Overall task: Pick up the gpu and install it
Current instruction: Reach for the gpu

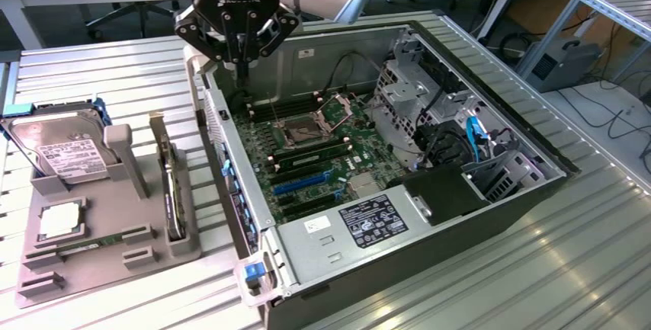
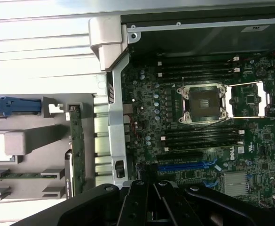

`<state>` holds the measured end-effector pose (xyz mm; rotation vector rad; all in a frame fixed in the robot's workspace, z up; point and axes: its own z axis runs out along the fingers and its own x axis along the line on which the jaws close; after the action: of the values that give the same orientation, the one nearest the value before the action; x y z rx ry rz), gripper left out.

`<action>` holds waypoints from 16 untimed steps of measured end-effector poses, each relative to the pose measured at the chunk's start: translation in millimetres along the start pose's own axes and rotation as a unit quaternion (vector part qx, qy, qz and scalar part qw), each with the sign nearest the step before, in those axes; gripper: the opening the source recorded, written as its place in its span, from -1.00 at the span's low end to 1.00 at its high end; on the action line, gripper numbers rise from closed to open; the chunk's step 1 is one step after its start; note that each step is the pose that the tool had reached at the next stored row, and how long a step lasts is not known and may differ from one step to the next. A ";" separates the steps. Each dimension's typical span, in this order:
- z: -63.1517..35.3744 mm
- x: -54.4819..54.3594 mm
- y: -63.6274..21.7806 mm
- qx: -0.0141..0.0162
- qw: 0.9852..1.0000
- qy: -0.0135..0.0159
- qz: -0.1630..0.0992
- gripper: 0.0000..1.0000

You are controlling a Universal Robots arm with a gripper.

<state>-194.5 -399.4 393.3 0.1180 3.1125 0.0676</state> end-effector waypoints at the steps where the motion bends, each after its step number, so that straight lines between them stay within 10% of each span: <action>1: 0.0 0.2 0.0 0.000 1.000 0.000 0.000 -0.79; 16: -0.1 3.7 -0.4 0.000 1.000 0.000 0.000 -0.79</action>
<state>-198.2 -399.5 393.3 0.1180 3.1125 0.0676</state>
